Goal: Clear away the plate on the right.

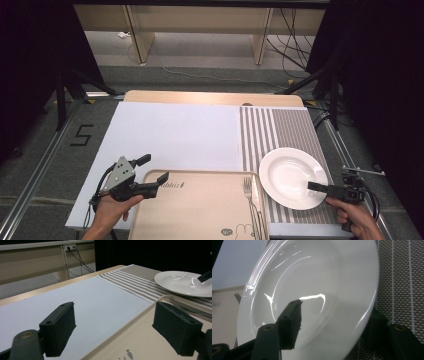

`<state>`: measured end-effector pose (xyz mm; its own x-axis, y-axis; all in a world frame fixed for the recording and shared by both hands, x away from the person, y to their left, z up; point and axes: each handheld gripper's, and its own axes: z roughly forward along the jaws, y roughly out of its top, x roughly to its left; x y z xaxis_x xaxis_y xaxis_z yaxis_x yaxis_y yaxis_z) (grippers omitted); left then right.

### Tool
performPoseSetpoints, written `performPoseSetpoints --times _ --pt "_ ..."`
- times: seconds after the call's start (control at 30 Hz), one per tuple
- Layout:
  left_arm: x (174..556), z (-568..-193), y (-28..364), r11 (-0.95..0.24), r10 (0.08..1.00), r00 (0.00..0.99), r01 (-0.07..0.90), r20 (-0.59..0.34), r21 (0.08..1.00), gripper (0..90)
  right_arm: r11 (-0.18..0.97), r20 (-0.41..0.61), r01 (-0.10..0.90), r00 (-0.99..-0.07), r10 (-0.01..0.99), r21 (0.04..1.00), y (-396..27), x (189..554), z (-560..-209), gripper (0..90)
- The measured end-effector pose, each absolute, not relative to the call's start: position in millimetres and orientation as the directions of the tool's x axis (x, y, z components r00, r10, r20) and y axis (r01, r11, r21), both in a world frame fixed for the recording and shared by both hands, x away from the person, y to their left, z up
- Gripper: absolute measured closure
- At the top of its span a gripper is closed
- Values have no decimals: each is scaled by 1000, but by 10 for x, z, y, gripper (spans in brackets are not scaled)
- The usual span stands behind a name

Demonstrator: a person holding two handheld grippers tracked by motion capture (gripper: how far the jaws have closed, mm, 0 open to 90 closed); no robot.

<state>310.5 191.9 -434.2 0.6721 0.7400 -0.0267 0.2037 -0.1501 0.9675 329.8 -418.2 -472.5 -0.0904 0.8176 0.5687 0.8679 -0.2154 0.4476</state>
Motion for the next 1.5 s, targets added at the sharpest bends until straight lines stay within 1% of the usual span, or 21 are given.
performPoseSetpoints --times 0.03,0.07,0.13,0.23,0.33,0.37,0.47,0.5,0.57,0.63,0.67,0.77,0.83,0.9,1.03,1.13,1.2,1.3,1.33,1.4,1.5 --pt "3105 -4342 1919 -150 740 672 204 -27 967 172 -207 560 864 -100 822 459 -4200 3304 -4736 428" --pt "3105 -4341 1920 -151 740 672 204 -26 967 172 -224 573 874 -74 816 432 -4197 3297 -4722 436" --pt "3105 -4342 1921 -150 741 671 205 -27 967 173 -223 568 862 -89 818 456 -4211 3309 -4749 447" --pt "3104 -4344 1920 -151 740 672 205 -27 967 173 -227 568 863 -82 819 451 -4210 3311 -4744 454" --pt "3104 -4344 1919 -151 740 672 206 -28 967 172 -250 589 865 -63 806 436 -4214 3309 -4747 480" --pt "3105 -4344 1920 -151 740 672 206 -28 967 173 -240 580 859 -79 811 452 -4226 3312 -4760 482" --pt "3106 -4346 1919 -152 741 671 207 -27 966 172 -239 580 860 -79 811 451 -4232 3320 -4766 481" --pt "3106 -4346 1919 -154 741 671 206 -26 966 173 -258 593 866 -54 803 429 -4221 3315 -4752 486" --pt "3106 -4346 1918 -154 740 672 206 -25 966 173 -267 600 871 -40 799 412 -4223 3314 -4744 492" --pt "3106 -4346 1918 -153 741 671 207 -27 966 173 -278 609 866 -39 792 416 -4222 3319 -4753 498" --pt "3106 -4346 1919 -153 741 671 207 -26 966 172 -264 608 866 -57 792 424 -4241 3318 -4758 500" --pt "3105 -4346 1918 -152 740 672 206 -27 967 173 -309 631 864 -14 776 399 -4230 3327 -4758 513" --pt "3105 -4345 1919 -152 740 672 206 -27 967 173 -281 606 865 -33 795 416 -4255 3323 -4767 519" --pt "3106 -4345 1920 -152 740 672 206 -27 967 173 -300 628 870 -13 778 390 -4246 3324 -4760 520" --pt "3105 -4345 1918 -152 740 672 205 -26 967 173 -327 647 868 8 762 374 -4243 3334 -4762 518" --pt "3104 -4345 1916 -153 739 673 205 -26 967 173 -323 648 870 5 761 373 -4253 3336 -4770 520" --pt "3104 -4345 1915 -154 739 673 205 -25 967 173 -306 645 865 -26 764 397 -4279 3337 -4794 526" --pt "3103 -4345 1916 -154 740 673 205 -25 967 173 -328 646 862 1 763 386 -4265 3350 -4804 532" --pt "3104 -4345 1916 -153 740 673 205 -26 967 173 -313 643 862 -19 766 398 -4278 3350 -4811 536" --pt "3104 -4345 1916 -153 740 673 204 -25 967 173 -330 667 871 4 745 363 -4279 3339 -4790 542" --pt "3103 -4345 1915 -155 739 673 205 -24 966 173 -341 674 867 8 739 363 -4272 3342 -4800 546"
